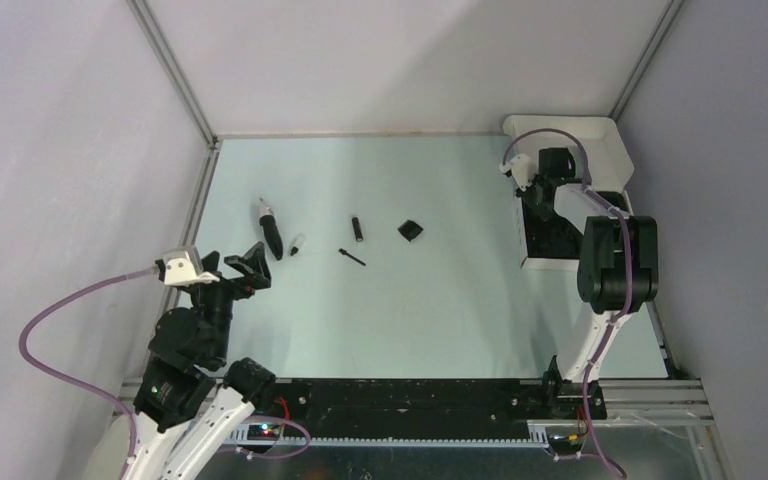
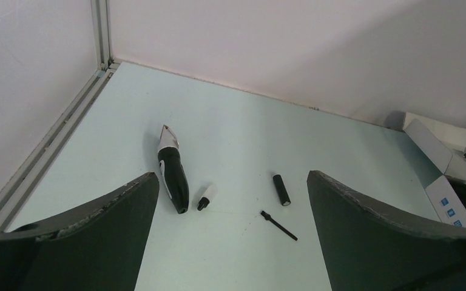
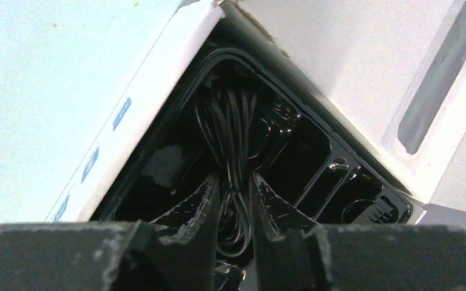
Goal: Sort the hair-cutting tools
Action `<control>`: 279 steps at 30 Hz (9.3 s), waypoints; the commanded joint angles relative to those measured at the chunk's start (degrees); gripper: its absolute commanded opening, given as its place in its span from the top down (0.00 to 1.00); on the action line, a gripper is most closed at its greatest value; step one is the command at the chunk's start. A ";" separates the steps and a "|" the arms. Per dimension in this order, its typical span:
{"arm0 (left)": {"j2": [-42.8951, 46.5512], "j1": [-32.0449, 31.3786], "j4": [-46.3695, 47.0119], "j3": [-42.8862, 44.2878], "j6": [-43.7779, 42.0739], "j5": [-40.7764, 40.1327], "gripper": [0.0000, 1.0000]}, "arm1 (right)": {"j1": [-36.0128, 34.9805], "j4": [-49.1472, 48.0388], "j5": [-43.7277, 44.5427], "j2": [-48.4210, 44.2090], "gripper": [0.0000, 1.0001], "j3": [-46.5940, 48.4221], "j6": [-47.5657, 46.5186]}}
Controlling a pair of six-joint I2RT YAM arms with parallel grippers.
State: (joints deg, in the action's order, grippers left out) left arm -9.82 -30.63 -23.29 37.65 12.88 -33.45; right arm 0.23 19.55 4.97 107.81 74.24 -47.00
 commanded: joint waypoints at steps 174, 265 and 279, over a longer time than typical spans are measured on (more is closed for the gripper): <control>-5.91 1.01 2.31 0.67 -1.94 2.73 0.00 | -37.33 13.86 10.21 24.61 0.74 35.27 63.55; -30.85 -1.18 9.11 9.46 -32.92 62.48 0.00 | -39.26 12.60 -39.83 -33.13 1.00 -6.53 42.89; -36.51 -6.63 8.59 9.60 -48.65 74.31 0.06 | -42.06 11.42 -49.44 -33.44 1.00 -6.32 39.50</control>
State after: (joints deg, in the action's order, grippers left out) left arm -44.23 -35.11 -14.17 45.45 -30.68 37.10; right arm -41.19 32.27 -39.18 75.20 67.64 -5.02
